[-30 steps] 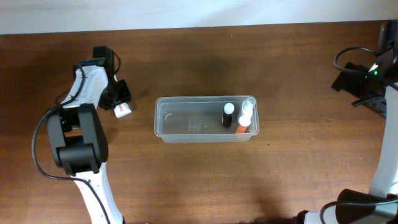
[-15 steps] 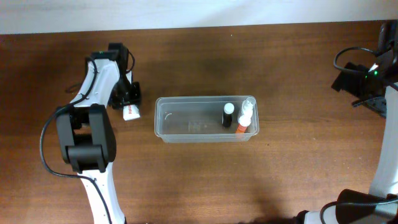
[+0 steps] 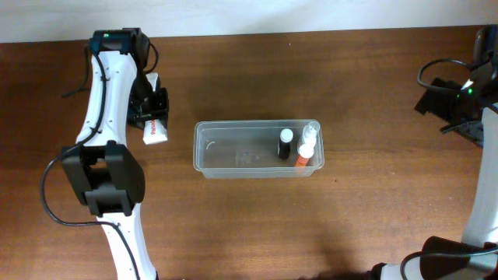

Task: Pack container
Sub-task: 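Lift the Panadol box and carry it over the container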

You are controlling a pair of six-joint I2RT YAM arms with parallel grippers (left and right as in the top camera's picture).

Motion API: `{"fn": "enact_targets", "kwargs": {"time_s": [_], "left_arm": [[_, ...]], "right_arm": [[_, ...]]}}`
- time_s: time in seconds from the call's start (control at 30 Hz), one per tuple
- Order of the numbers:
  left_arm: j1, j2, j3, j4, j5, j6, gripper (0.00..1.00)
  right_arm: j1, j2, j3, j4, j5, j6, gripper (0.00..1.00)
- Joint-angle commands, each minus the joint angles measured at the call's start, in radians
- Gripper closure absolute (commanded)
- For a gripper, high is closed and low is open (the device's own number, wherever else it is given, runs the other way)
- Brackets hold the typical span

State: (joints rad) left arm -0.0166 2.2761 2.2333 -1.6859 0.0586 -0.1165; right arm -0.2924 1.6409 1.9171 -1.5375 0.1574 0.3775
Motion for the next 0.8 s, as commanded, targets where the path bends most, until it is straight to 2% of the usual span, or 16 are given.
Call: {"fn": "enact_targets", "kwargs": {"time_s": [0.0,0.23,0.6,0.77], "left_arm": [[-0.021,-0.012,0.023,-0.002,0.055,0.066,0.55],[-0.109,-0.085,0.012,-0.003,0.058,0.115,0.55],[-0.299,-0.407,-0.154,-0.002,0.038,0.229,0.55],[-0.365,-0.442,-0.161,0.017,0.020,0.279,0.55]], "right_arm": [[-0.003,-0.011,0.015,0.001,0.015,-0.003,0.02],[-0.003,-0.011,0.015,0.001,0.015,-0.003,0.02],[-0.003,-0.011,0.015,0.001,0.015,-0.003,0.02],[-0.003,-0.011,0.015,0.001,0.015,-0.003,0.02]]}}
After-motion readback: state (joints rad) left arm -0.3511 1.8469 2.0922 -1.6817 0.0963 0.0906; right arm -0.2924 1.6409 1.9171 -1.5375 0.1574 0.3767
